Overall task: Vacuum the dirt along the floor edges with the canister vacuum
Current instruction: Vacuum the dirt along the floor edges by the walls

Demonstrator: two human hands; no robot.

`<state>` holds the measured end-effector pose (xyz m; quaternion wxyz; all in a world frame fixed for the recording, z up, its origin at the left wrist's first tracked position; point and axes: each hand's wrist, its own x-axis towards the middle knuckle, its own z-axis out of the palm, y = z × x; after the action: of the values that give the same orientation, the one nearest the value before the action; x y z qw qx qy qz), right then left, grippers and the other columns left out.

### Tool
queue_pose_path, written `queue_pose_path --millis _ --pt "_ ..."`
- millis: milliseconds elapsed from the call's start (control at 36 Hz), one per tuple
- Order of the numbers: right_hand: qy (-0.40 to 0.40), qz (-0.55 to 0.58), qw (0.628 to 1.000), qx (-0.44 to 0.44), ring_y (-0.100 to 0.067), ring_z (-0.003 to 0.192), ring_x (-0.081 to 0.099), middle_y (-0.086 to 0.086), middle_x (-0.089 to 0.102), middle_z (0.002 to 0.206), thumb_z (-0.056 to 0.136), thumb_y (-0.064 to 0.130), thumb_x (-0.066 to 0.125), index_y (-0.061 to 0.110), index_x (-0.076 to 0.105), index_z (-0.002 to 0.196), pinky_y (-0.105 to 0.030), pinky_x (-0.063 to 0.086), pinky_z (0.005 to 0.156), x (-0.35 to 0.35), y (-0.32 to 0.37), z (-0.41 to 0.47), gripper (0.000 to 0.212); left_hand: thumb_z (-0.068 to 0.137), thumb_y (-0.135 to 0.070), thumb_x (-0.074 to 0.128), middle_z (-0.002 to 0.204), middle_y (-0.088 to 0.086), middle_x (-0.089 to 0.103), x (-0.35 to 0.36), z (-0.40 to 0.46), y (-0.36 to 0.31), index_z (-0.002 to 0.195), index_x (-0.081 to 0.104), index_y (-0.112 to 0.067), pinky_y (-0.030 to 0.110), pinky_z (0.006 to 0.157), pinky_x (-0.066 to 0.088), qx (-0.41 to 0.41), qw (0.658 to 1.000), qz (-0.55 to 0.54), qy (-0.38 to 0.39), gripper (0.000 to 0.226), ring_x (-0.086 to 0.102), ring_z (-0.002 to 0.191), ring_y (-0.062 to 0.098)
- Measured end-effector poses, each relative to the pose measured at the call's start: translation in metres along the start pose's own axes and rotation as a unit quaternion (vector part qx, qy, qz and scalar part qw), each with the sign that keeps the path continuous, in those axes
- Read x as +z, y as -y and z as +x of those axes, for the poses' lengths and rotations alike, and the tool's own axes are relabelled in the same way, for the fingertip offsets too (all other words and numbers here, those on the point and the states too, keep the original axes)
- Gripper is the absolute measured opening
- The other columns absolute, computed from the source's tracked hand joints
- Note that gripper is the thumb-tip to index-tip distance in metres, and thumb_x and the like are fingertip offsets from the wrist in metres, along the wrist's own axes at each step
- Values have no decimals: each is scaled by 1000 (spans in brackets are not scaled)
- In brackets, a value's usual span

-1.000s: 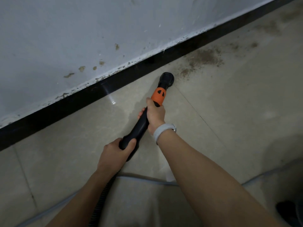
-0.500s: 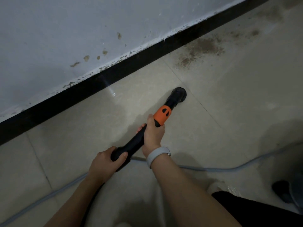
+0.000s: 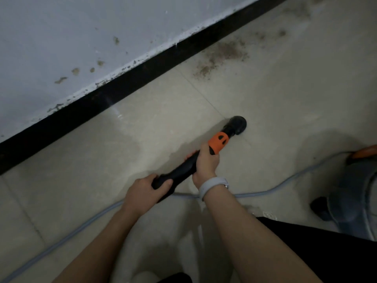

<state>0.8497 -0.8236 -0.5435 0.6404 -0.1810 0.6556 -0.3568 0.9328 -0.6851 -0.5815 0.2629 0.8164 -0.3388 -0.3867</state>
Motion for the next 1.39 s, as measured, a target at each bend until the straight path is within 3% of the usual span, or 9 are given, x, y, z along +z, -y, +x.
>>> queue_pose_path --millis 167,361,472,583,750,833,972,1139,1389 --pt "66 -6 998 23 -15 34 45 -3 47 46 94 14 58 9 46 99 -26 44 41 21 -13 -8 13 58 -77 36 74 6 66 -9 -8 13 89 66 -12 32 63 48 -23 998 -6 -63 79 62 70 23" --pt "-32 8 998 53 -16 38 50 -7 50 55 95 17 58 7 50 99 -26 48 43 -25 -18 -32 14 56 -75 36 78 1 68 -13 -40 2 93 67 -20 31 62 47 -10 997 65 33 73 65 74 20" --pt "-77 44 993 82 -18 38 50 -5 50 52 94 20 61 7 50 103 -28 47 44 -50 -15 -47 19 64 -68 54 75 -4 63 -19 -60 -21 83 62 -22 29 60 37 -23 987 134 88 50 64 82 21" --pt "-93 46 986 133 -18 38 49 -6 50 50 94 24 61 7 50 85 -28 46 45 -68 -13 -68 22 46 -77 32 75 -9 61 -31 -83 -33 83 58 -26 27 62 37 -38 976 174 126 68 62 80 18" --pt "-63 -2 977 205 -18 41 49 -5 51 50 96 23 60 8 49 97 -31 49 48 -58 1 -114 18 70 -68 53 84 1 69 -60 -131 -47 93 63 -24 30 70 46 -140 970 168 106 50 65 87 25" --pt "-34 -29 976 215 -18 41 49 -5 51 53 95 22 60 12 48 98 -31 49 49 -45 30 -138 16 80 -60 60 85 5 69 -81 -154 -72 98 64 -22 32 71 46 -167 972 151 65 42 65 88 29" --pt "27 -64 980 188 -15 37 48 -1 50 43 96 22 59 11 43 108 -32 47 51 -24 104 -190 23 65 -68 43 85 3 69 -126 -189 -141 96 62 -24 31 69 44 -181 978 86 49 57 65 87 27" --pt "74 -83 981 159 -16 41 49 -4 50 55 96 20 59 10 45 107 -30 48 50 -2 222 -266 20 85 -50 63 77 -2 62 -192 -234 -254 86 56 -27 26 60 37 -176 984 25 24 24 58 74 19" --pt "176 -121 971 107 -16 45 52 -1 51 55 95 23 59 11 46 109 -33 51 57 8 398 -367 23 73 -68 41 85 -4 64 -268 -291 -428 100 61 -22 24 64 38 -106 994 13 20 57 58 78 15"
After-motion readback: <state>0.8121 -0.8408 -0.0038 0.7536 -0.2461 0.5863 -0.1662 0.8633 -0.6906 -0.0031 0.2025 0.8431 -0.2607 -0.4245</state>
